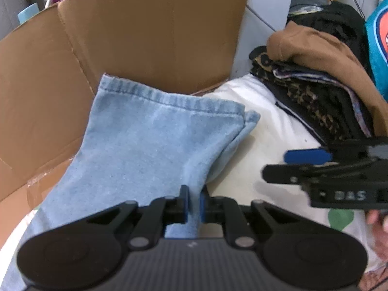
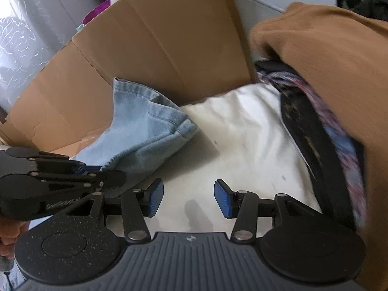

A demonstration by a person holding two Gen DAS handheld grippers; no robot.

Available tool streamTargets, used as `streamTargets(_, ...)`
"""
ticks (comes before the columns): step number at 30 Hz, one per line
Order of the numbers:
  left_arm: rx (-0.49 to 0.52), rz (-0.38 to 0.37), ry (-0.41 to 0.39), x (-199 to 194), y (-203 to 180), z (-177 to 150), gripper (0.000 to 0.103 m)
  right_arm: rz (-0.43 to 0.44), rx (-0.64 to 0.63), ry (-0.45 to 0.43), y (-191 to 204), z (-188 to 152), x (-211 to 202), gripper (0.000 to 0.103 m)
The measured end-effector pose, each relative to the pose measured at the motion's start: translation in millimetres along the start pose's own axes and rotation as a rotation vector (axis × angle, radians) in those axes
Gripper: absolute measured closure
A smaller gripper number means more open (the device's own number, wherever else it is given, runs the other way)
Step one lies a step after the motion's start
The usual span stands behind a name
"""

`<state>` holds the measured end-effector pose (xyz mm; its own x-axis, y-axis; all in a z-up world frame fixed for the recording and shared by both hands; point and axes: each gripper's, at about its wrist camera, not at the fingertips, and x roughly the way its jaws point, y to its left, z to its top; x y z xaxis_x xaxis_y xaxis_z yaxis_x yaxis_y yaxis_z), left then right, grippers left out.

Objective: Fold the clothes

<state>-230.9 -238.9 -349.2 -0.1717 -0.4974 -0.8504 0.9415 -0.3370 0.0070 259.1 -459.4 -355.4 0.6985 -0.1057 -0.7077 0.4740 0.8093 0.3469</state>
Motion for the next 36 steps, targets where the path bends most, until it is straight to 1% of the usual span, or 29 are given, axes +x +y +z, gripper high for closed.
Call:
streamTargets(5, -0.036, -0.034, 0.002, -6, 9, 2, 0.094, 0.001, -0.002, -0.053, 2, 14, 8, 0.050)
streamTargets(8, -0.057, -0.056, 0.011, -6, 14, 3, 0.094, 0.016, -0.012, -0.054, 6, 19, 13, 0.050)
streamTargets(10, -0.066, -0.071, 0.019, -2, 16, 2, 0.092, 0.006, -0.026, -0.048, 8, 20, 17, 0.050)
streamTargets(15, -0.092, -0.102, 0.037, 6, 17, -2, 0.087, -0.016, -0.016, -0.018, 0, 11, 16, 0.050)
streamTargets(19, -0.094, -0.128, 0.038, 8, 13, -7, 0.087, -0.033, -0.016, -0.004, -6, -1, 13, 0.050)
streamTargets(21, -0.072, -0.122, 0.036, 8, 10, -8, 0.087, -0.037, -0.014, -0.005, -8, -4, 10, 0.050)
streamTargets(23, -0.052, -0.122, 0.032, 7, 9, -7, 0.089, -0.036, -0.016, -0.016, -8, -5, 8, 0.050)
streamTargets(25, -0.058, -0.131, 0.023, 4, 12, -6, 0.097, -0.030, -0.024, -0.035, -6, -2, 7, 0.050)
streamTargets(28, -0.065, -0.127, -0.001, -4, 18, -3, 0.100, -0.008, -0.033, -0.068, -1, 4, 6, 0.050)
streamTargets(36, -0.094, -0.134, -0.031, -19, 26, 3, 0.101, -0.007, -0.120, -0.003, 7, -1, 35, 0.050)
